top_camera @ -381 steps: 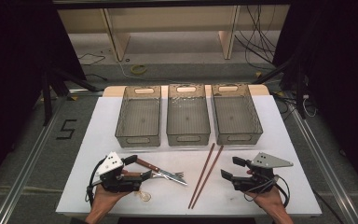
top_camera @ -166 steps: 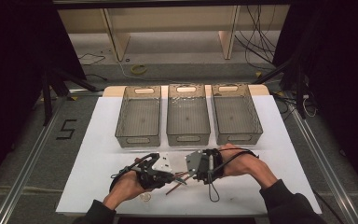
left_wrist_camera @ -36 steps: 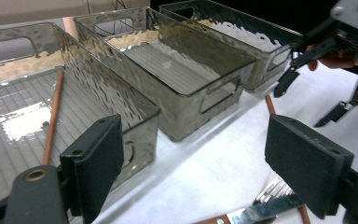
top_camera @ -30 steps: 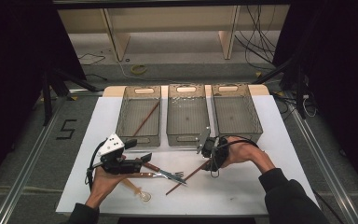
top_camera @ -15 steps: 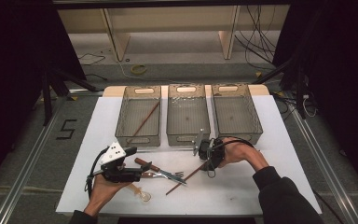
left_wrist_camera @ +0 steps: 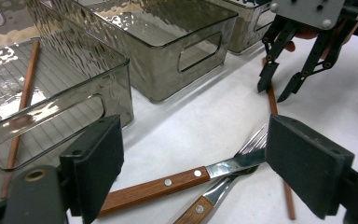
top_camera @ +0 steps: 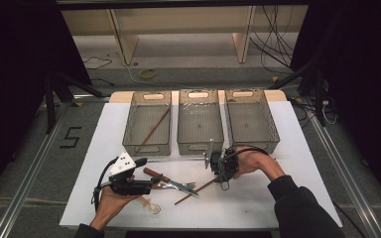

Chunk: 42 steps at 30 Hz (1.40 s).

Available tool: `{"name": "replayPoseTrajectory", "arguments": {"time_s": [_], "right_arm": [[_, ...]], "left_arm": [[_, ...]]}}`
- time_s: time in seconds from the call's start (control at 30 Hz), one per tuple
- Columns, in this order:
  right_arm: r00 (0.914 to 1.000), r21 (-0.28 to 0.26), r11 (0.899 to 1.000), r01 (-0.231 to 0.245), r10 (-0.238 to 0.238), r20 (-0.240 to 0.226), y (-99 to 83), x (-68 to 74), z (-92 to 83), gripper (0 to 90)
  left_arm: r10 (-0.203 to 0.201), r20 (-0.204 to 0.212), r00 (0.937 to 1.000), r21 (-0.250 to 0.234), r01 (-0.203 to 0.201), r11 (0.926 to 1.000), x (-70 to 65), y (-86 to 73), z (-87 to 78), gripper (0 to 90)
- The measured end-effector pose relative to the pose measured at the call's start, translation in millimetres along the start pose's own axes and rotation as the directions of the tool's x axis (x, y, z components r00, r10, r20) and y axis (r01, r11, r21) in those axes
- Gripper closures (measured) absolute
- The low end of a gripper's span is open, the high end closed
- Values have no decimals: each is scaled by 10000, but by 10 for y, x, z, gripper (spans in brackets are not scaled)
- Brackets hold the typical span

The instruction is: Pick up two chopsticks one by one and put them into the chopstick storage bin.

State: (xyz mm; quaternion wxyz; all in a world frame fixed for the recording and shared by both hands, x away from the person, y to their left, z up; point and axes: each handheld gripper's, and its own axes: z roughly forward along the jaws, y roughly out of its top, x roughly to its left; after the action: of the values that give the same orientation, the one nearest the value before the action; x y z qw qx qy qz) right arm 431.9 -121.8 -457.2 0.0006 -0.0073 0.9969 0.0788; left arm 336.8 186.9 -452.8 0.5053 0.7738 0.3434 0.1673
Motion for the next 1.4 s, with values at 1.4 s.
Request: {"name": "replayPoseTrajectory", "arguments": {"time_s": [1.4], "right_arm": [[9728, -275, 9736, 2265, -2276, -432, -105, 463, -187, 849]], "left_arm": [[14, 205, 9998, 387, -22, 9992, -50, 50, 43, 191]]}}
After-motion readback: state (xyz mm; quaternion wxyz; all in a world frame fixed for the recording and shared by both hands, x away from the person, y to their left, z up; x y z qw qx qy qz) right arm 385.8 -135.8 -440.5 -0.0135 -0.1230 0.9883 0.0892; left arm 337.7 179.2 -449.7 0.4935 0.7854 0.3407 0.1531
